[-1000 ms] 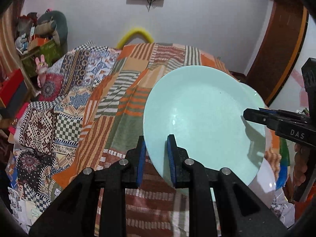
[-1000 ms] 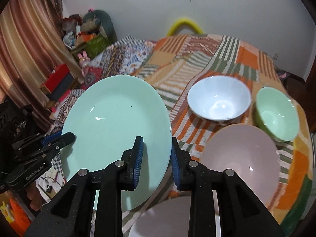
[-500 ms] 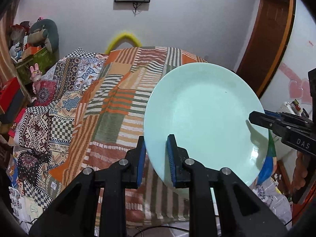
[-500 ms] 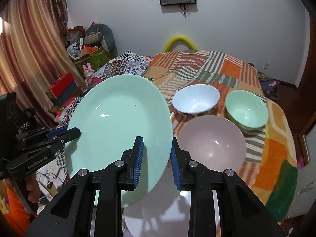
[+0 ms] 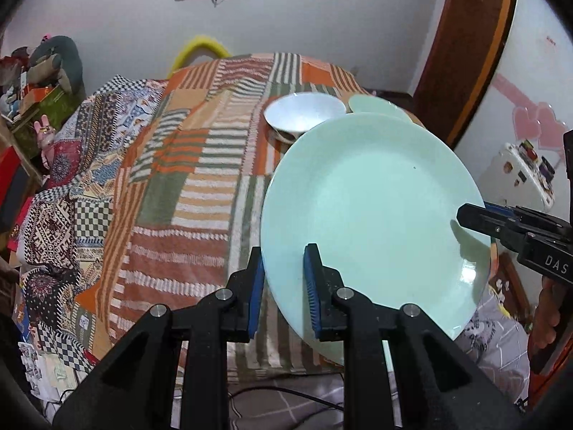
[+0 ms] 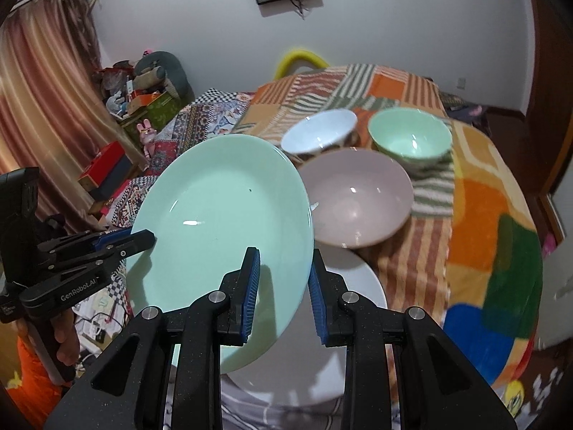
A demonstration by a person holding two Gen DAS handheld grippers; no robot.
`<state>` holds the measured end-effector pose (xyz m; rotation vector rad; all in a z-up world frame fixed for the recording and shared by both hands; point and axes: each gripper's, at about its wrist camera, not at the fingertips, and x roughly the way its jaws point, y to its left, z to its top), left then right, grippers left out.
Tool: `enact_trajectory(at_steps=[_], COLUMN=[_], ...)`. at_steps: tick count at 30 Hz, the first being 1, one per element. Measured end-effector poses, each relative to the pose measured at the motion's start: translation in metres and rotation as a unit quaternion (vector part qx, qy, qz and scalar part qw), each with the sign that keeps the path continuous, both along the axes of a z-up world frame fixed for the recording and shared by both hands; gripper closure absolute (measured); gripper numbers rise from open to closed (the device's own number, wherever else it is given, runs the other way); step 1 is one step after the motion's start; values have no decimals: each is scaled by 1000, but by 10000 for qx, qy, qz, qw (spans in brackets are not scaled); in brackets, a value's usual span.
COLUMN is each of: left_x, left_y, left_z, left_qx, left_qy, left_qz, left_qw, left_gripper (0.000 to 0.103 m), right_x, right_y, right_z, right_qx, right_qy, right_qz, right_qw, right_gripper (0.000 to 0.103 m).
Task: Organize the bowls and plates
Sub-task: 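Carry the light green plate over the white plate with both grippers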
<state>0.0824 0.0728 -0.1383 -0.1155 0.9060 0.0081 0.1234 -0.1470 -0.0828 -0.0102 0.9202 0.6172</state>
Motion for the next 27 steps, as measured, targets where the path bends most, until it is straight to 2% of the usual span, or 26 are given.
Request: enact_trajectory(at_steps=[27], left_x=[16], left_y=[-37], left_z=[-77], left_qx=[27], left_qy=[1159], left_qz=[-299], left_qw=[9928], left_gripper=[82], right_x=[-11], right_y=[-38], right_z=[-71], right_qx=[-149], right_qy=[1140], right_qz=[-396], right_qw=[9926], right_gripper=[79])
